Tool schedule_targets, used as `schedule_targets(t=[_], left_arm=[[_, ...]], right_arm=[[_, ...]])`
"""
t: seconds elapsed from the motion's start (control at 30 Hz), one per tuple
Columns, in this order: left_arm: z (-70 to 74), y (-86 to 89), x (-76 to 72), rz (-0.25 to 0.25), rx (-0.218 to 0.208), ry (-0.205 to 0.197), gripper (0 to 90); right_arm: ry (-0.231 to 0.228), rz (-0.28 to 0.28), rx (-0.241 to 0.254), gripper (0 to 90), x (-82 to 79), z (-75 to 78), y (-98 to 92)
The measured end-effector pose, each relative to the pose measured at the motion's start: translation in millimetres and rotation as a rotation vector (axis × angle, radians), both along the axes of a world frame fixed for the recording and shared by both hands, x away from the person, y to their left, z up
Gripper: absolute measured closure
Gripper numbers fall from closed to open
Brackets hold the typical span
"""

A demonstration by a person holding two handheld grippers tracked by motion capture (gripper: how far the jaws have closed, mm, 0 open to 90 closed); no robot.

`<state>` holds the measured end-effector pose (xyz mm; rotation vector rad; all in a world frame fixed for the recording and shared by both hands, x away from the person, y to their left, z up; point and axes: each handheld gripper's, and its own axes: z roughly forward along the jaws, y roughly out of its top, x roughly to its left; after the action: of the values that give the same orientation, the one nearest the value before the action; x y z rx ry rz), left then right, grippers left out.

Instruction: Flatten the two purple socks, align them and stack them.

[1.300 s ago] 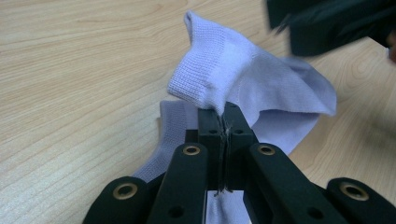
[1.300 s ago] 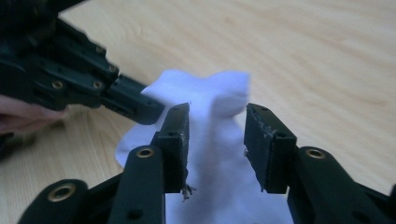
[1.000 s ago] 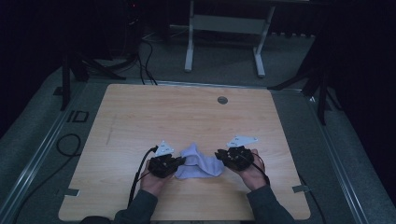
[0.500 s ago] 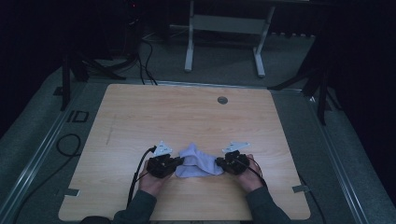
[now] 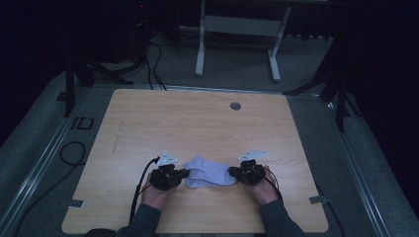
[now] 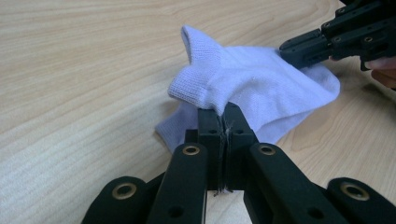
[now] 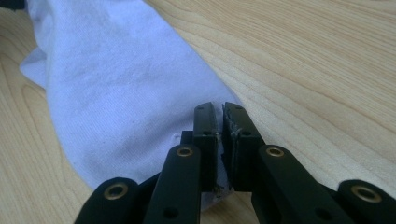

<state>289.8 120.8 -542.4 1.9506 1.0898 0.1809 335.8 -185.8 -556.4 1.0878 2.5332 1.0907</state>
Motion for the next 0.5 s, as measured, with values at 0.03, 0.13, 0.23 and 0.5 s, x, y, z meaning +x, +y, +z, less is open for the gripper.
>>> schedule_targets(t=[0.03,0.13,0.23,0.5], left_arm=[[-0.1,0.3,-0.1,-0.001,0.003,0.006,88.0],[0.5,1.1,-1.5,-0.001,0.002,0.01,88.0],[1.4,1.8,-3.2,-0.004,-0.002,0.011,87.9],[1.0,2.6,-7.0,-0.003,0.021,0.009,87.7]], right_arm=[[-0.001,0.001,0.004,83.9,0.1,-0.3,-0.6],[0.006,-0.006,0.022,83.8,0.0,-1.5,-2.1],[0.007,-0.006,0.029,83.8,0.0,-1.9,-2.8],[-0.007,-0.012,0.023,83.8,-1.9,-2.3,-1.8]])
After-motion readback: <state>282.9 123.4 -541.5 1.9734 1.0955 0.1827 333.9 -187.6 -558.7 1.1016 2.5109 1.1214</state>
